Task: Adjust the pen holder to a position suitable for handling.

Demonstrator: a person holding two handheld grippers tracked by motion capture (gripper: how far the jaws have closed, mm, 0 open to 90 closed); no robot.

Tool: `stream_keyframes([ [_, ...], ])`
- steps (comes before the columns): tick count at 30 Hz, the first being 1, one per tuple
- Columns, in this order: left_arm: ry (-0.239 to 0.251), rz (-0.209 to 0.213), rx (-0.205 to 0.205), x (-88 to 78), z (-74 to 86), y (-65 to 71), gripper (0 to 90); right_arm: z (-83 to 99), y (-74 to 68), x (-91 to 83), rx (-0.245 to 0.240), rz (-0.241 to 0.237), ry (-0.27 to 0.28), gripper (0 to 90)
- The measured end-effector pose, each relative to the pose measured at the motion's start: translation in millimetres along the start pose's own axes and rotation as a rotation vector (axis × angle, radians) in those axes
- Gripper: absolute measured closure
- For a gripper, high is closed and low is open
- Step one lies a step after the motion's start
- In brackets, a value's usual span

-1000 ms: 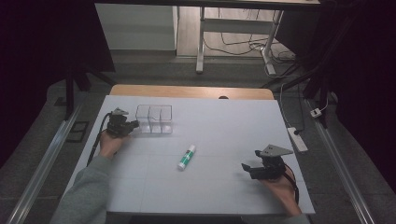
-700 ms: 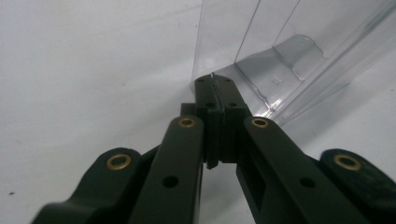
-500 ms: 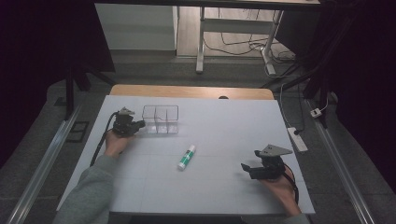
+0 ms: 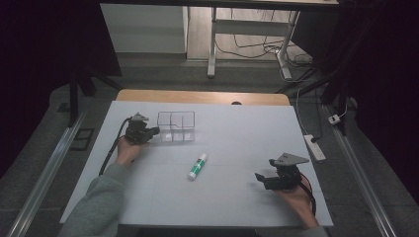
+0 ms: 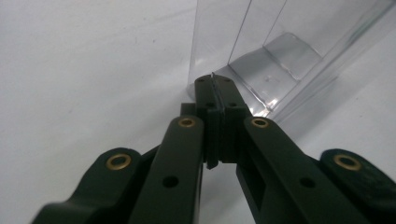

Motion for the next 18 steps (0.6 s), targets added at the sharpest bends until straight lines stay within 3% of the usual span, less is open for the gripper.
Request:
stream_keyframes([
  [18, 0.001, 0.032, 0.047, 23.0, -19.3, 23.3, 88.9, 0.5, -0.4, 1.6, -0.006, -0.002, -0.005, 19.0],
])
Point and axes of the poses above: each handheld gripper's, and its own axes: x roughly forward along the jaws, z roughly out of its underside, y roughly to its right, the point moved 2 cm from there along x, roughly forward along the jaws, and after that the axes turned 3 degrees about -y, right-handed, at the moved point
